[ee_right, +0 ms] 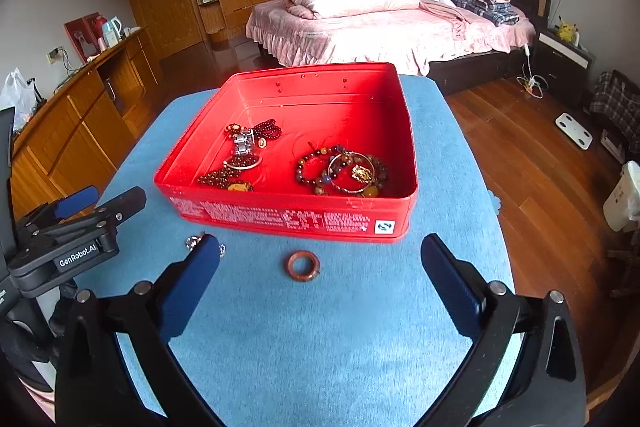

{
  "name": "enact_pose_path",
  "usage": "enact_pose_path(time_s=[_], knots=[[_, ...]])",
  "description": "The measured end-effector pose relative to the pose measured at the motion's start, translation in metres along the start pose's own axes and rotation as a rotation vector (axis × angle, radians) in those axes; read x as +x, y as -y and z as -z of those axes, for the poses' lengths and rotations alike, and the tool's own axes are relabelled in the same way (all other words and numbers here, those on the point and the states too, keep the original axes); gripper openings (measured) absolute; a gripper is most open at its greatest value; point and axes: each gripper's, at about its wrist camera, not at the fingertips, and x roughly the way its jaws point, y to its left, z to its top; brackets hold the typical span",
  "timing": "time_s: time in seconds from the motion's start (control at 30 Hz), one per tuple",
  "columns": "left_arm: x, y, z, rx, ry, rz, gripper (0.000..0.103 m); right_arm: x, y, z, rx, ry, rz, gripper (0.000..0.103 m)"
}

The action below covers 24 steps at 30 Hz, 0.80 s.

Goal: Organize jewelry
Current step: 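Withdraw both tools from the tin toward the silver chain and brown ring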

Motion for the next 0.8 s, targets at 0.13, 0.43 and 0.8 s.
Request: enact_pose_path(time_s=[0.13,0.43,0.8], knots=[[0.002,-0.002,0.01,0.006,-0.018,-0.007,0.087,0.005,-0.002,0.011,-0.006,-0.038,0.024,0.098],[0.019,-0.005,0.03,0.017,-0.075,-0.016,0.087,0.032,-0.002,0.032,0.024,-0.111,-0.025,0.098],[0.034,-0.009,0.036,0.008,-0.097,-0.014,0.087,0.053,-0.008,0.037,0.014,-0.124,-0.034,0.097]])
